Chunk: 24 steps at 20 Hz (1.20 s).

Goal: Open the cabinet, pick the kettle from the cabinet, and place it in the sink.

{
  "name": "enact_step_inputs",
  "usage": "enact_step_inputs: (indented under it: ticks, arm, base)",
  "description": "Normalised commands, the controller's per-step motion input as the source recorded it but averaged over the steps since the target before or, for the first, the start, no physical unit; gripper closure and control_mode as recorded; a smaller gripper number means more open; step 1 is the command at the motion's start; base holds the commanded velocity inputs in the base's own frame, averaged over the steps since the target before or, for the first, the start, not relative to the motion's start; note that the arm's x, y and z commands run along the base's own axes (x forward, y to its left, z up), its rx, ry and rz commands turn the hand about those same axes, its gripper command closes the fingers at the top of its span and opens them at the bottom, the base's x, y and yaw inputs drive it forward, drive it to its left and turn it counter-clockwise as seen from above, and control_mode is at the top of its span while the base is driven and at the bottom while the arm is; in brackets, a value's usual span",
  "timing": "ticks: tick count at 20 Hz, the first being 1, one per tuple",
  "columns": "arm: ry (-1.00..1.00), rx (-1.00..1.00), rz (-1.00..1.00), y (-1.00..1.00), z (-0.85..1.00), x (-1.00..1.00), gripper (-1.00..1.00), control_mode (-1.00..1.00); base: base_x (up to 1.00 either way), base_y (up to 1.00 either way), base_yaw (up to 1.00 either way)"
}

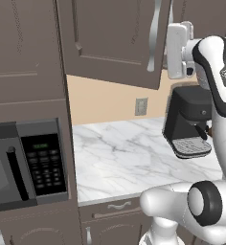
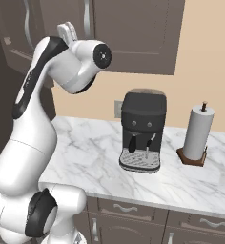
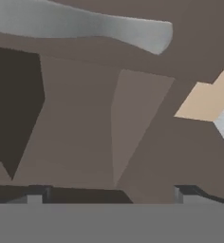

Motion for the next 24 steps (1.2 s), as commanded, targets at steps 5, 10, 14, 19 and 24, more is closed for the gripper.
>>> enact_step_inputs:
  ticks: [5,10,14,19,24]
  arm:
    - [0.1,0.09,0.0,0.21,-0.03,0.02,-1.0,-1.0]
    - [0.06,0.07,0.05,0.21,-0.01,0.0,-1.0,-1.0]
    - [0.02,0.07,0.12,0.15,0.0,-0.07,-1.0,-1.0]
    - [0.03,0.1,0.22,0.13,0.0,-0.25,-1.0,-1.0]
    - [0.0,0.0,0.25,0.22,0.0,-0.49,-1.0,-1.0]
  base:
    - [0.0,0.0,0.0]
    - [0.0,0.0,0.0]
    - [0.0,0.0,0.0]
    - [0.0,0.0,0.0]
    - [0.0,0.0,0.0]
